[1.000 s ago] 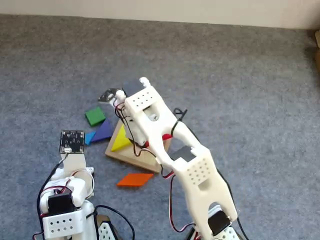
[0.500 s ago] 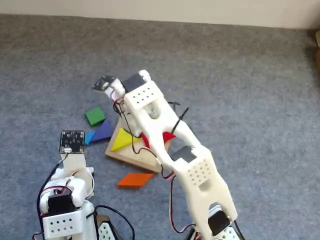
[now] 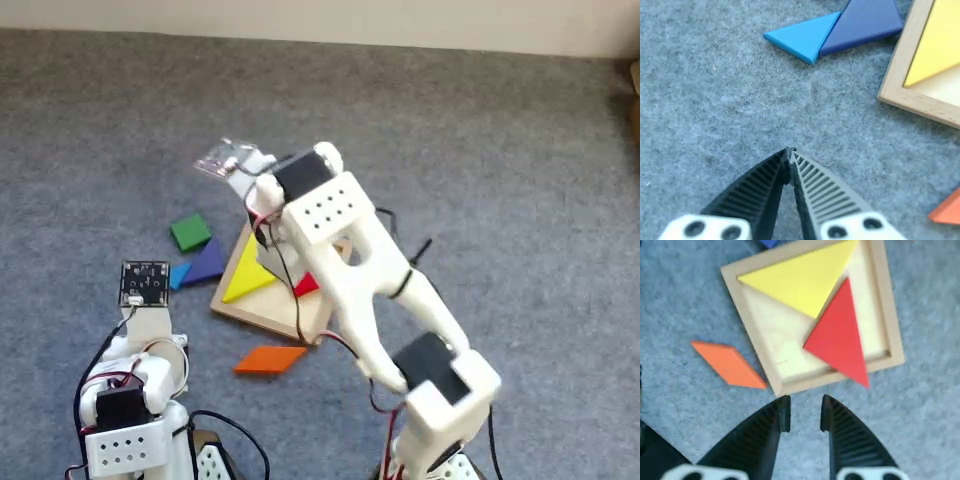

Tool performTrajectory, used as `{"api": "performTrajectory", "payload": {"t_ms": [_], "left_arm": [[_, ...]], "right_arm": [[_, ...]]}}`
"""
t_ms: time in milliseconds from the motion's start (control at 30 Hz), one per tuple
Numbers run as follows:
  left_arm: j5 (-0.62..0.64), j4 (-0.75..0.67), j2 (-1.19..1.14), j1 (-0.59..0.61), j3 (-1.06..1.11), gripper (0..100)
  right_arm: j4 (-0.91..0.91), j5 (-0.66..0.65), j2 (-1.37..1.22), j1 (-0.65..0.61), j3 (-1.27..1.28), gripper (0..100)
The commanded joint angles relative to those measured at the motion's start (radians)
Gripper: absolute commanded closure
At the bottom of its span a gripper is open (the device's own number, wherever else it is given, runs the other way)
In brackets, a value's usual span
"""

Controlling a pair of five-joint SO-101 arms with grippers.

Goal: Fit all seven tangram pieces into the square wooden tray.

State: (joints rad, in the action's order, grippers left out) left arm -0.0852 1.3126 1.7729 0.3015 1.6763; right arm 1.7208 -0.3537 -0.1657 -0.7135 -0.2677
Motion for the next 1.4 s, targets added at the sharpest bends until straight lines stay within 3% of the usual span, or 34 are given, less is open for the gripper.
{"api": "performTrajectory", "payload": {"t_ms": [0, 267, 533, 833, 1367], "left_arm": [[-0.003, 0.008, 0.061, 0.018, 0.021, 99], [-0.003, 0.008, 0.061, 0.018, 0.021, 99], [-0.003, 0.008, 0.061, 0.018, 0.021, 99], [-0.003, 0.008, 0.061, 0.018, 0.021, 99], [-0.003, 0.008, 0.061, 0.018, 0.021, 99]], "right_arm": [[-0.157, 0.069, 0.145, 0.062, 0.157, 90.4], [-0.544, 0.078, 0.325, 0.120, 0.625, 90.7], [-0.842, 0.078, 0.294, 0.094, 0.854, 90.7], [-0.886, 0.078, 0.053, 0.099, 0.731, 90.7], [-0.997, 0.078, 0.039, 0.097, 0.714, 90.7]]}}
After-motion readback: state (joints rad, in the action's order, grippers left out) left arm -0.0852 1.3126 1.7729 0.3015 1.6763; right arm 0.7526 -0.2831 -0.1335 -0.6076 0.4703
